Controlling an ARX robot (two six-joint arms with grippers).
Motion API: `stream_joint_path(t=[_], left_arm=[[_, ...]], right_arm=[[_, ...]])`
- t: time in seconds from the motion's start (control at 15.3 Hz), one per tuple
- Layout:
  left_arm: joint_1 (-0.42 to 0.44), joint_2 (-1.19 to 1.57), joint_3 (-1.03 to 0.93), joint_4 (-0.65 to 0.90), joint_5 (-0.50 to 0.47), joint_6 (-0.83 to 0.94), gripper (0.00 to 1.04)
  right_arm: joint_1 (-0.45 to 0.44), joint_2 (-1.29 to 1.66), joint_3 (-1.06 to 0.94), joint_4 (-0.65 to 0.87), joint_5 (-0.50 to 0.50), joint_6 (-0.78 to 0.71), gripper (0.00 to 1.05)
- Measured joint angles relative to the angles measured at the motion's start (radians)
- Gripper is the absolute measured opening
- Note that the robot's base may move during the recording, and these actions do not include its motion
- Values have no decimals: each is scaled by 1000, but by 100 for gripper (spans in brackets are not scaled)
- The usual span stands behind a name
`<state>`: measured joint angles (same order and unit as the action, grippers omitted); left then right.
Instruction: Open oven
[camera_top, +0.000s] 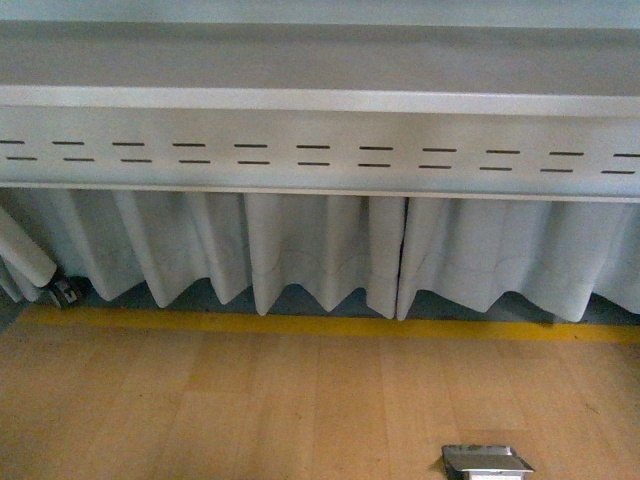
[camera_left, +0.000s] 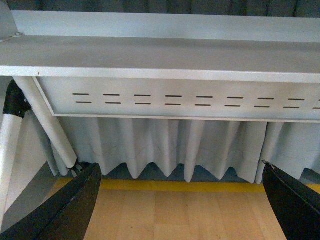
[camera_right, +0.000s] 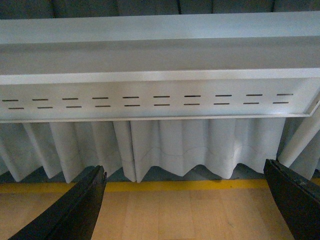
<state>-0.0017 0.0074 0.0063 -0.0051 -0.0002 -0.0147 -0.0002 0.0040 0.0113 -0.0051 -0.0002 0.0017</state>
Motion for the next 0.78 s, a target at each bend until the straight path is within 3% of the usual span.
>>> stream_joint_path(t=[0.78], left_arm=[[0, 0, 0, 0, 0, 0, 98]], right_arm=[[0, 0, 0, 0, 0, 0, 98]])
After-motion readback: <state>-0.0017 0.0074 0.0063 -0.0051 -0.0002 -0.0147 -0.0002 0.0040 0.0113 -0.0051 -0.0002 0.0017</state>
